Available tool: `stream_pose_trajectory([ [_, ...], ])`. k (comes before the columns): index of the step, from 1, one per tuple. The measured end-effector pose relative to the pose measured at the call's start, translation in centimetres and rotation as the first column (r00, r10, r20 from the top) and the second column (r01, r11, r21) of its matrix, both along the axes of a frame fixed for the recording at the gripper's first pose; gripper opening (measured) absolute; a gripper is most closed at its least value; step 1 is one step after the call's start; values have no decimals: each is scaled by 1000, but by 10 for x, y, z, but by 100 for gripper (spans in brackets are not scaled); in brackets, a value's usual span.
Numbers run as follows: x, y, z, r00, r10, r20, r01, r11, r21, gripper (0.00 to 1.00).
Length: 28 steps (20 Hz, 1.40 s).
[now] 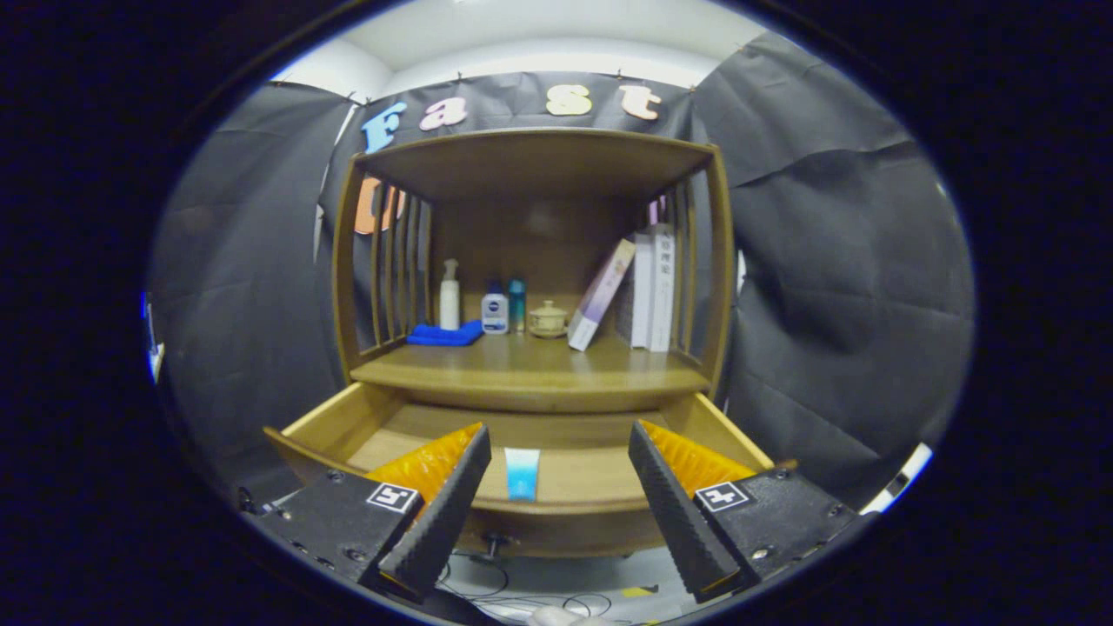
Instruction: Pull open the drawer, take out the items inside it, and place them on the countertop above the cabinet.
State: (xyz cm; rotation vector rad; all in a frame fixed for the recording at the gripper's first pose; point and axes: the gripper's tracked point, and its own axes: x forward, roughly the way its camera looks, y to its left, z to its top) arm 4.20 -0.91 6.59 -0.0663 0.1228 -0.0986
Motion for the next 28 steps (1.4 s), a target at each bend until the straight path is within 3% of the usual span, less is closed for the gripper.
stream_pose_trajectory([
  [5, 77, 18, 1, 968, 100, -228, -137, 979, -154, 100],
  [9, 131, 39, -48, 860, 157, -485, -220, 973, -75, 100],
  [17, 155, 18, -130, 610, 83, -788, -136, 991, -1, 98],
  [21, 147, 10, -149, 504, 54, -862, -103, 995, 2, 87],
  [23, 143, 7, -155, 464, 44, -885, -78, 997, 9, 82],
  [26, 132, 7, -167, 393, 38, -919, -75, 997, 10, 81],
  [28, 129, 3, -174, 366, 13, -930, -80, 997, -18, 81],
])
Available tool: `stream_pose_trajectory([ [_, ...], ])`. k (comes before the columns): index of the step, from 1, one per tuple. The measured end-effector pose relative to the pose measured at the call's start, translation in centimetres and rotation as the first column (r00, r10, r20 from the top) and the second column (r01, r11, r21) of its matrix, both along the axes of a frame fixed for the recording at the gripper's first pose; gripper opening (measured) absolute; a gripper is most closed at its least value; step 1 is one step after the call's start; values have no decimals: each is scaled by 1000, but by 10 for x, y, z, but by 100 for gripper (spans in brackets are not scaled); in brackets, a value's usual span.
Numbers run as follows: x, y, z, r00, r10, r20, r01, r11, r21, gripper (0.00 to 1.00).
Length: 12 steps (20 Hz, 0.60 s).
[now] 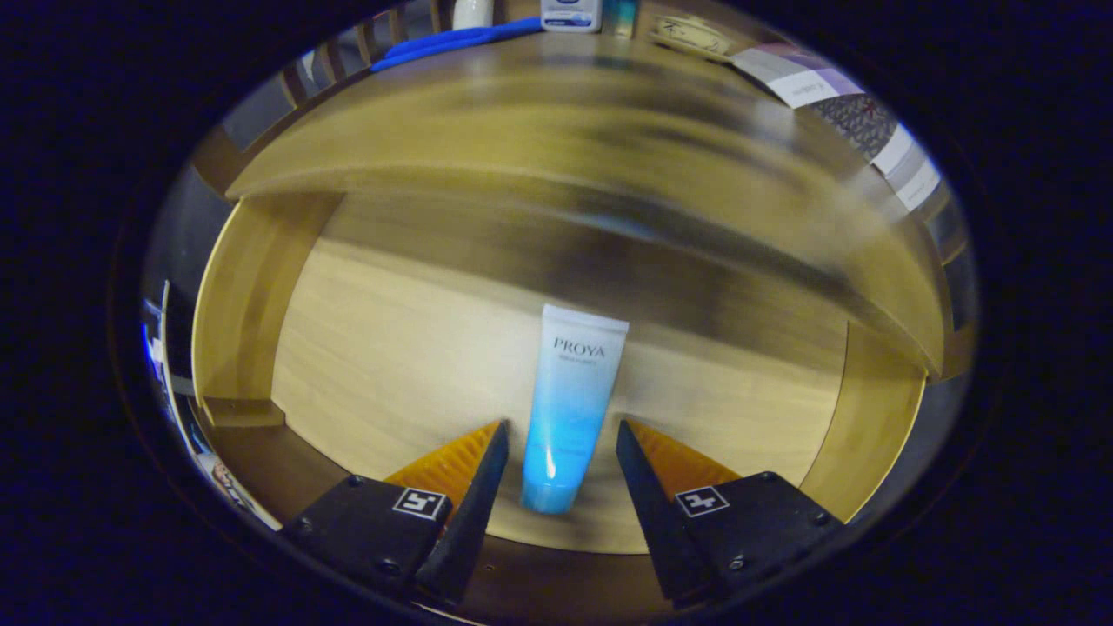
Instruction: Pull open the drawer, take out the items inside it, and place them on the countertop above the cabinet.
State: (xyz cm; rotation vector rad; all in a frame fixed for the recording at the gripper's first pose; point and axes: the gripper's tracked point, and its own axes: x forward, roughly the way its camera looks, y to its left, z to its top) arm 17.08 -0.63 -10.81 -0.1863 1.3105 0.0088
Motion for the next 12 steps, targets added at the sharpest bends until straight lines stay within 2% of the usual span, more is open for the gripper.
stream_pose_trajectory([
  [1, -3, -1, -1, 1000, -2, -13, 2, 1000, -24, 81],
  [3, -9, 9, -3, 1000, -4, -12, 4, 1000, -23, 75],
  [6, -9, 19, -7, 1000, 2, 7, -2, 1000, -2, 51],
  [8, -8, 16, -3, 999, 6, 32, -6, 1000, 1, 47],
  [12, -14, 10, 12, 997, 9, 72, -10, 1000, 18, 46],
])
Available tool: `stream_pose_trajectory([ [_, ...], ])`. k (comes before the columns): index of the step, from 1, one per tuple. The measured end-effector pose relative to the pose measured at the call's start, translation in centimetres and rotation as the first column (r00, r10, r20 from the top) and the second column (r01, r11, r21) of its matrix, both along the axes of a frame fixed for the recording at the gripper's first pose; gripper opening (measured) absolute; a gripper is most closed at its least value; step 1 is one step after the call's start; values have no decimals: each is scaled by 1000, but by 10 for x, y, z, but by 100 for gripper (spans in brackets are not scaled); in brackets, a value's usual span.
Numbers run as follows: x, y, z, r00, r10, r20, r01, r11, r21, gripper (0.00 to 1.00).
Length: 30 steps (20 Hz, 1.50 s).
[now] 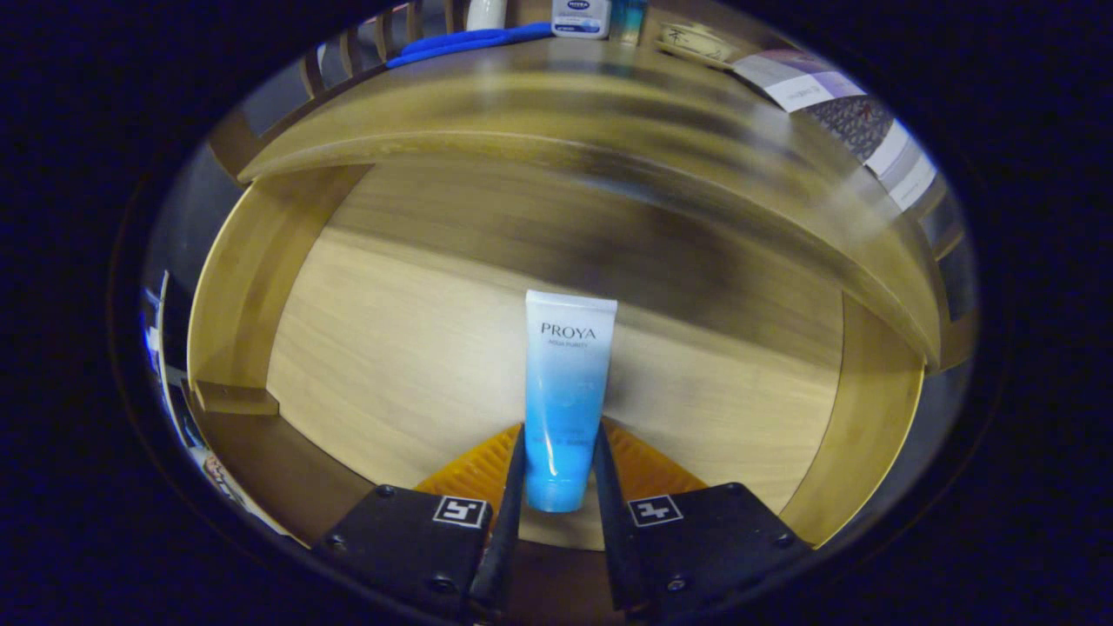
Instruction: Pull open the drawer, take out the items inside it, and place them on the countertop above the cabinet.
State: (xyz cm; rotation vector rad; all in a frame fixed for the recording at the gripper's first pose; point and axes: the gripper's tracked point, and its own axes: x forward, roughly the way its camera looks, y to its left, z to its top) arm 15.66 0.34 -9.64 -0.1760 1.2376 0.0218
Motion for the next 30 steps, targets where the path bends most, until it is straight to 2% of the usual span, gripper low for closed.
stream_pose_trajectory([
  [12, -32, -25, 85, 984, -57, 172, 51, 998, 42, 45],
  [15, -31, -21, 107, 977, -46, 206, 39, 999, 36, 45],
  [24, 35, -5, 156, 961, -62, 269, 54, 998, 35, 45],
  [30, 95, -8, 147, 954, -135, 268, 124, 991, 58, 45],
])
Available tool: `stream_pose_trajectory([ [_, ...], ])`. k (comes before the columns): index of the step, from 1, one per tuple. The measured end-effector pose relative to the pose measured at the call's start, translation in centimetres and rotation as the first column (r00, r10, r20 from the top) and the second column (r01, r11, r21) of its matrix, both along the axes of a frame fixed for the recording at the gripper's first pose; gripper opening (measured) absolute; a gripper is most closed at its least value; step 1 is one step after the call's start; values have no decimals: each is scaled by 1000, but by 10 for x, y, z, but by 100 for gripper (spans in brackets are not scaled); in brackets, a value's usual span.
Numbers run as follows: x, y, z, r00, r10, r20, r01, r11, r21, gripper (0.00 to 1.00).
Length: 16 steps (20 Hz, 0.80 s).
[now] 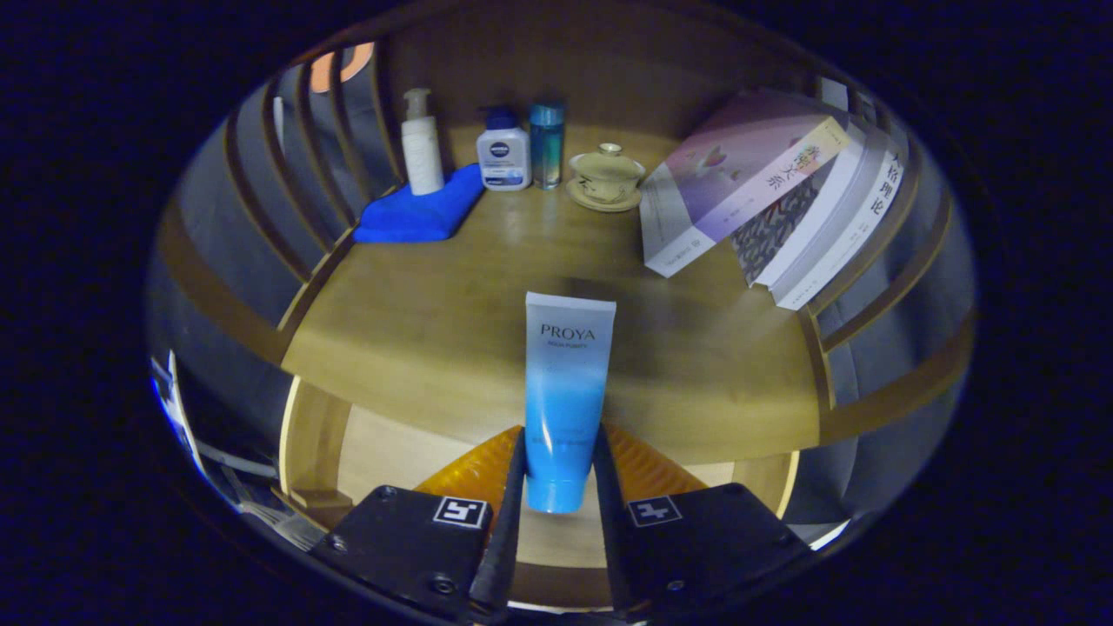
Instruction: Pull open the drawer, take out the items inside it, and place them on the countertop above the cabinet.
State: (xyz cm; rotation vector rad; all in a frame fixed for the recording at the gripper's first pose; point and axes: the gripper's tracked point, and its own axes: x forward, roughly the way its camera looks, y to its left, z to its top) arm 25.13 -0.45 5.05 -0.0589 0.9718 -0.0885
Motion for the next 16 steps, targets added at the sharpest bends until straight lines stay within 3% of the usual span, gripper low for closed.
stream_pose_trajectory([
  [8, 25, -4, -15, 999, -33, -3, 33, 999, 16, 45],
  [16, 23, -6, -15, 993, -60, 102, 59, 998, 21, 53],
])
